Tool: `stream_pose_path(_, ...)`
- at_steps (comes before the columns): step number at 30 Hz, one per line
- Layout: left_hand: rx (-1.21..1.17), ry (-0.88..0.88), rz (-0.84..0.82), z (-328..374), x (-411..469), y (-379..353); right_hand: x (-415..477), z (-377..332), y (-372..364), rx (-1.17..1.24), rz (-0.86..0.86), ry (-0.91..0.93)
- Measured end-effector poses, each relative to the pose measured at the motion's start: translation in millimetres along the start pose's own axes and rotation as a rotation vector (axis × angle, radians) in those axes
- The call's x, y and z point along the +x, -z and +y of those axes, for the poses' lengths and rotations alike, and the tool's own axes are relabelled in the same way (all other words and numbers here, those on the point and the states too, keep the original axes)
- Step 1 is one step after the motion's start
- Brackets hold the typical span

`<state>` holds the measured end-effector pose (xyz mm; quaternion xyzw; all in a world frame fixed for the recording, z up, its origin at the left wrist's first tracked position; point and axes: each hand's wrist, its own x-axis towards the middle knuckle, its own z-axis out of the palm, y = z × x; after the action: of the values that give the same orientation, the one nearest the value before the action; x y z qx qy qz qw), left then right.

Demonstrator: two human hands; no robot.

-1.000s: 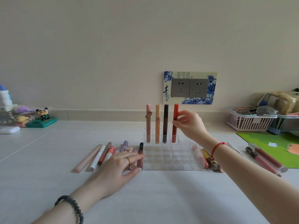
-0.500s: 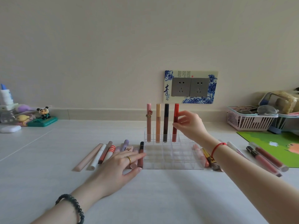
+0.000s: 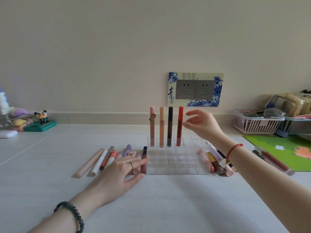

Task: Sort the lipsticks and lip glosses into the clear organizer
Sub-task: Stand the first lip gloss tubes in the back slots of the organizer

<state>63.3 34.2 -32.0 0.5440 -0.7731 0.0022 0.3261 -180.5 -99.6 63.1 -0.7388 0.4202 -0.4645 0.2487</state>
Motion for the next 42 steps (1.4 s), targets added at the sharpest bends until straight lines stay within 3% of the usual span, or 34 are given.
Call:
stream_pose_path(6,0.000,-0.024,-0.019,-1,0,3,-14,-11,37,0.048,0.066,0.041)
stream_pose_path(11,0.025,0.028,0.190,-6,3,29,-45,-17,30,0.077,0.010,0.114)
stream_pose_path(15,0.147,0.302,0.357,-29,-4,55,-64,-29,0,0.066,-0.124,0.153)
stream_pose_path(19,0.173,0.631,0.221,-51,-21,71,-73,-42,-35,0.039,-0.249,0.209)
stream_pose_path(23,0.117,0.762,0.111,-62,-28,76,-77,-55,-67,-0.027,-0.333,0.268)
stream_pose_path(33,0.171,0.749,0.147,-67,-21,68,-81,-68,-104,-0.085,-0.394,0.295)
stream_pose_path(38,0.187,0.755,0.278,-71,-19,74,-82,-64,-103,-0.046,-0.384,0.262)
stream_pose_path(40,0.103,0.724,0.358,-66,-17,77,-81,-63,-100,-0.012,-0.373,0.258)
stream_pose_path(42,-0.170,0.675,0.402,-53,-12,76,-81,-62,-95,0.034,-0.361,0.245)
